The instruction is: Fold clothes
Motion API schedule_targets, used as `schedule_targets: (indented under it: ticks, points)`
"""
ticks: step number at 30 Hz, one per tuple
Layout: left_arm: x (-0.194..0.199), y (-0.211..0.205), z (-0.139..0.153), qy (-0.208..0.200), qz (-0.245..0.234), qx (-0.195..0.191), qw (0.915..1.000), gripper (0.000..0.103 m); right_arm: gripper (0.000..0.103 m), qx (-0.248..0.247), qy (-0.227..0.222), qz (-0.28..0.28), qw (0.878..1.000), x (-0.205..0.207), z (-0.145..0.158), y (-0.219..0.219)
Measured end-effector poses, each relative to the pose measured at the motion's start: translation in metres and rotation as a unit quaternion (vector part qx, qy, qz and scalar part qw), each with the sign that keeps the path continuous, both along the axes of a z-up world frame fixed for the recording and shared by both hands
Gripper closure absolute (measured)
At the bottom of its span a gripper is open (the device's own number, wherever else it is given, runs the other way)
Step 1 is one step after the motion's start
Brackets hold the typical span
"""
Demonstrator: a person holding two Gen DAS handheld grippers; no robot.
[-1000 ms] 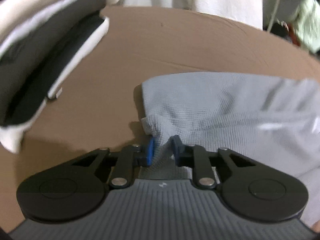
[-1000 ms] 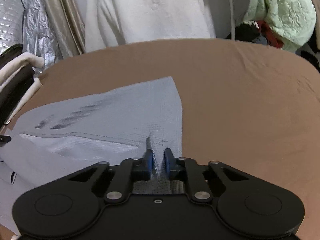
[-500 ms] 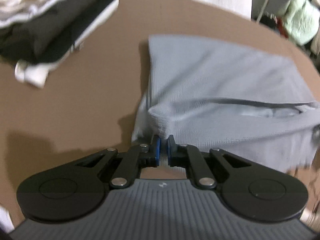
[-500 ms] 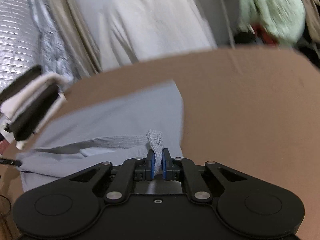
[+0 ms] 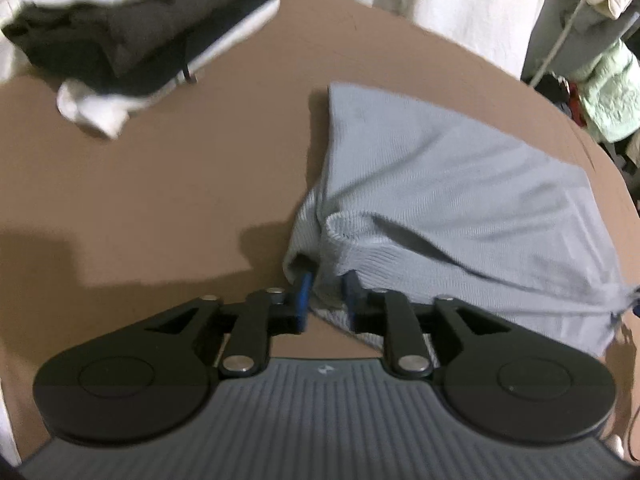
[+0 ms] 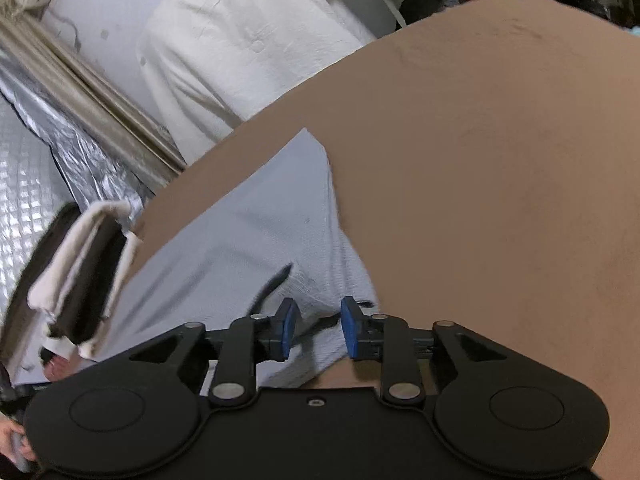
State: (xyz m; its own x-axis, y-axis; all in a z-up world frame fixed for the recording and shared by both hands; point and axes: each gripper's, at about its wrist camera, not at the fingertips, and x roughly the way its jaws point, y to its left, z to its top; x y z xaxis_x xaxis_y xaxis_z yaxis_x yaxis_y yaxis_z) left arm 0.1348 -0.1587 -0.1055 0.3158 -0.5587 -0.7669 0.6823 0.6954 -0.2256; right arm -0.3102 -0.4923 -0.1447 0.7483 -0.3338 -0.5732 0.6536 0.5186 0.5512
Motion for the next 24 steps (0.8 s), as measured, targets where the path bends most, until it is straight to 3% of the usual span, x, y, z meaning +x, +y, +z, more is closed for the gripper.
schedule_targets:
  ticks: [3, 6, 10, 14, 18, 19, 20, 22, 23, 24]
  points:
    - [-0.004, 0.001, 0.010, -0.032, 0.013, -0.012, 0.9993, 0.067, 0.056, -0.002, 0.001, 0.001, 1.000, 0.005, 0.003, 0.003]
    - [-0.003, 0.000, 0.013, -0.044, 0.020, -0.008, 0.9988, 0.067, 0.055, -0.005, 0.001, 0.003, 1.000, 0.009, 0.006, 0.006]
    - [-0.001, -0.008, 0.005, -0.030, 0.018, 0.008, 0.9993, 0.064, 0.052, -0.081, 0.129, 0.001, 0.988, 0.033, 0.001, 0.013]
    - [-0.001, -0.016, 0.002, -0.050, 0.018, 0.019, 0.9984, 0.048, 0.053, -0.092, 0.104, 0.021, 0.990, 0.037, 0.002, 0.016]
    - [0.001, -0.026, -0.003, -0.051, 0.017, 0.018, 0.9984, 0.047, 0.057, -0.123, 0.117, 0.028, 0.985, 0.046, -0.001, 0.015]
    - [0.001, -0.028, -0.005, -0.043, 0.019, 0.013, 0.9988, 0.063, 0.065, -0.135, 0.123, 0.027, 0.983, 0.049, 0.002, 0.015]
    - [0.000, -0.032, -0.008, -0.032, 0.013, 0.017, 0.9993, 0.095, 0.092, -0.147, 0.127, 0.025, 0.981, 0.051, 0.005, 0.015]
    - [-0.013, -0.034, -0.002, -0.072, 0.008, 0.033, 0.9969, 0.095, 0.097, -0.171, 0.136, 0.023, 0.976, 0.056, 0.013, 0.015]
    - [-0.020, -0.035, 0.001, -0.097, 0.007, 0.040, 0.9944, 0.095, 0.098, -0.188, 0.120, 0.018, 0.975, 0.053, 0.023, 0.017]
    - [-0.026, -0.027, 0.012, -0.120, 0.015, 0.019, 0.9925, 0.095, 0.098, -0.202, 0.093, 0.015, 0.975, 0.045, 0.034, 0.020]
